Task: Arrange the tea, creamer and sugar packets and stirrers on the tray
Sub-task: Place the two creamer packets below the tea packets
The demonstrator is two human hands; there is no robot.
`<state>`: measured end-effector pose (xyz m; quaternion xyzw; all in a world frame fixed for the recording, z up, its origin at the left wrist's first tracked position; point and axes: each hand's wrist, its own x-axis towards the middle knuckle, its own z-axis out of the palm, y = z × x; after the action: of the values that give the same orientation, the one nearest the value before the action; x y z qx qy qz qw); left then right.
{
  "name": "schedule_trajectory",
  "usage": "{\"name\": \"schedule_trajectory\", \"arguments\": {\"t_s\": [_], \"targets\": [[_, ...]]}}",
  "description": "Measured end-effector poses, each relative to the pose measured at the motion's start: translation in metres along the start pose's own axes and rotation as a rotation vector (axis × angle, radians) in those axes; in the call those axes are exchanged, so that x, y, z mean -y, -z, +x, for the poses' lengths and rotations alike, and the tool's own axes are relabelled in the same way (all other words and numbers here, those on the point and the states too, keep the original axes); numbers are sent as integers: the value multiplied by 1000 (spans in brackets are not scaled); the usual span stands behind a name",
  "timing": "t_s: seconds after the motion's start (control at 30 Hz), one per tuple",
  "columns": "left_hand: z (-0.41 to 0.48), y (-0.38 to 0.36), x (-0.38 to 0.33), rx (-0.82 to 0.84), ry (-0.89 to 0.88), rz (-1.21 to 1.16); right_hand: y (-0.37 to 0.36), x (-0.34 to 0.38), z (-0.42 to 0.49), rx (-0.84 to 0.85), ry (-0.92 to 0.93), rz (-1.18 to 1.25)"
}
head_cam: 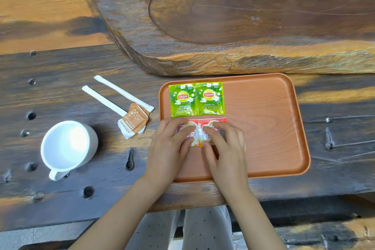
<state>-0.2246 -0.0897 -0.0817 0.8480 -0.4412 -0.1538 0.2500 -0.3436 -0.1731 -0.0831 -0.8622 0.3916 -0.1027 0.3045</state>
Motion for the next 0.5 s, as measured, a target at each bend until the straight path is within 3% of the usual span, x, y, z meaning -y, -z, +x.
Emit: {"name": "schedule_trajectory", "arguments": {"t_s": [0.5], "targets": [[0,4,-2,-35,-26,0,0,-1,2,-55,-21,177]]}}
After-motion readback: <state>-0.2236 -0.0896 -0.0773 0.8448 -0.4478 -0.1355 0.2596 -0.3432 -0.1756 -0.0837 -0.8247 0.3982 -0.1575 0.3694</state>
